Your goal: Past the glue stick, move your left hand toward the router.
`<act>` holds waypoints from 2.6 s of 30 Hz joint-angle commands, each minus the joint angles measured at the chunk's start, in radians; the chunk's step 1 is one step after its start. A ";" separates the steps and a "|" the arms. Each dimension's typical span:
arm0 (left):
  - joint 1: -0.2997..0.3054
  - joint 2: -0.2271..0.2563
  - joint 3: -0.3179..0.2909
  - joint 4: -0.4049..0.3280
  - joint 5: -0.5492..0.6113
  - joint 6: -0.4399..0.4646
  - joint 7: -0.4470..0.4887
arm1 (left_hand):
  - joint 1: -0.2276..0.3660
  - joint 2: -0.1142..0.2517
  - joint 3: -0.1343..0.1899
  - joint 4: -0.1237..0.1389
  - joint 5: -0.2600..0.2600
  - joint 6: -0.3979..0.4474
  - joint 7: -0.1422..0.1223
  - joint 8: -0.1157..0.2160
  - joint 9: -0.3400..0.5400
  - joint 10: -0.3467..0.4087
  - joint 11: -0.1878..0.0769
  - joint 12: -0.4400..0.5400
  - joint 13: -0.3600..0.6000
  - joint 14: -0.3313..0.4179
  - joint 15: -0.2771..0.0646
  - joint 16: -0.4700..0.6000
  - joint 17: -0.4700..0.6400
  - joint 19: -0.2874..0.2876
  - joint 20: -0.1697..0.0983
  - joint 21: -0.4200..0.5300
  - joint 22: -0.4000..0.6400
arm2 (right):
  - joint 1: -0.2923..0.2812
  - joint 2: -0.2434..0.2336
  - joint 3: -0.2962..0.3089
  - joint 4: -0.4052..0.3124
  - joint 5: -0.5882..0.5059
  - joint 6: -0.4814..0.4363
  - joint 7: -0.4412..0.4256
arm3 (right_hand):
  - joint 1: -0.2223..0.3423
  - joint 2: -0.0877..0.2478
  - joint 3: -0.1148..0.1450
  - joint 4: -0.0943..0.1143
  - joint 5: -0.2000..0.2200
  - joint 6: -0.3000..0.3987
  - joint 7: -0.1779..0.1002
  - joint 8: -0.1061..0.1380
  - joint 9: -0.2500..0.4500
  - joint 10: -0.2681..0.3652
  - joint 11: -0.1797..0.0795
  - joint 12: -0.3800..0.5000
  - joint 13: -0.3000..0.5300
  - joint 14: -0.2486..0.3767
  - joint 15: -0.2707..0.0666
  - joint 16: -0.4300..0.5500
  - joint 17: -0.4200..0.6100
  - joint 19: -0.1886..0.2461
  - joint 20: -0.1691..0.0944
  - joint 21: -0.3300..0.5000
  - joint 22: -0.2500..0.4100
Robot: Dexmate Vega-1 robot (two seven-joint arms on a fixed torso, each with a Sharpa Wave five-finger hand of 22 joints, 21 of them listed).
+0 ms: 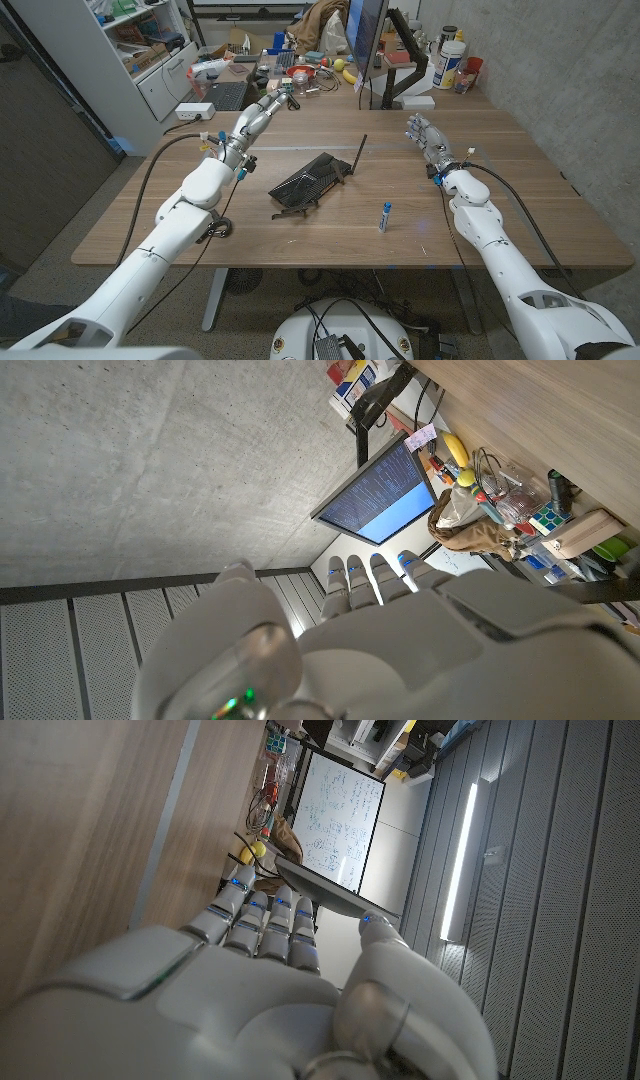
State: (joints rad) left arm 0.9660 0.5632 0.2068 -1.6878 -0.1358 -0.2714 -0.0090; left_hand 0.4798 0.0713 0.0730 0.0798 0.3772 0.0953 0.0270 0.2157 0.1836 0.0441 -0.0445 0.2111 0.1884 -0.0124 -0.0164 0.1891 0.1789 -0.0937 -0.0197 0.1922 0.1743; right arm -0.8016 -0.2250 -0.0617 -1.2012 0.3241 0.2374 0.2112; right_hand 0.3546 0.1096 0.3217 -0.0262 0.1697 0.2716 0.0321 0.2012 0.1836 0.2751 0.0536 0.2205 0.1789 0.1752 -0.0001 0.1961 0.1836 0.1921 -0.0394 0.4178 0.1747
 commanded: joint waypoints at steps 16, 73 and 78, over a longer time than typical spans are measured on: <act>0.042 0.049 -0.002 -0.102 0.199 0.042 0.085 | 0.028 0.005 0.004 -0.013 0.001 0.025 -0.012 0.003 0.003 0.016 -0.012 0.001 0.003 0.002 -0.013 0.001 0.003 -0.015 0.012 0.000 0.006 | -0.006 0.003 0.010 0.005 -0.001 -0.002 0.007 | -0.003 0.000 0.000 -0.008 0.007 0.007 -0.003 -0.003 0.005 0.012 0.000 0.000 0.005 0.010 0.003 -0.001 0.003 0.011 -0.008 -0.009 0.002; -0.001 0.150 0.117 -0.171 0.503 0.222 0.075 | 0.087 0.020 0.017 -0.044 -0.005 0.095 -0.037 0.008 0.004 0.060 -0.037 0.004 0.003 0.028 -0.038 0.003 0.002 -0.012 0.035 0.008 0.007 | 0.000 0.005 0.014 0.002 -0.003 0.022 -0.012 | -0.010 0.001 -0.002 -0.011 0.007 0.012 -0.009 -0.004 0.006 0.018 0.000 -0.002 0.006 0.015 0.001 -0.003 0.003 0.020 -0.005 -0.031 0.002; -0.010 0.148 0.125 -0.156 0.491 0.208 0.065 | 0.088 0.020 0.017 -0.045 -0.006 0.096 -0.040 0.008 0.004 0.062 -0.038 0.004 0.004 0.028 -0.038 0.003 0.002 -0.012 0.039 0.008 0.007 | 0.005 0.005 0.015 0.012 0.000 0.026 -0.009 | -0.010 0.001 -0.002 -0.011 0.007 0.012 -0.009 -0.004 0.006 0.018 -0.003 -0.002 0.006 0.016 0.000 -0.003 0.003 0.020 -0.004 -0.033 0.002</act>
State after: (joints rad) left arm 0.9728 0.7080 0.3044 -1.8611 0.3428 -0.0645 0.0746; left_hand 0.5534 0.0924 0.0869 0.0384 0.3734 0.1862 -0.0108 0.2234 0.1836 0.0961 -0.0786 0.2148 0.1883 0.0075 -0.0329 0.1891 0.1788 -0.1021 0.0112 0.1964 0.1792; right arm -0.8022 -0.2209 -0.0479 -1.2030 0.3192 0.2559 0.2003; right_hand 0.3494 0.1148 0.3176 -0.0303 0.1697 0.2751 0.0286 0.2012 0.1835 0.2860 0.0535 0.2206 0.1789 0.1826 0.0033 0.1963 0.1836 0.2027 -0.0428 0.3909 0.1744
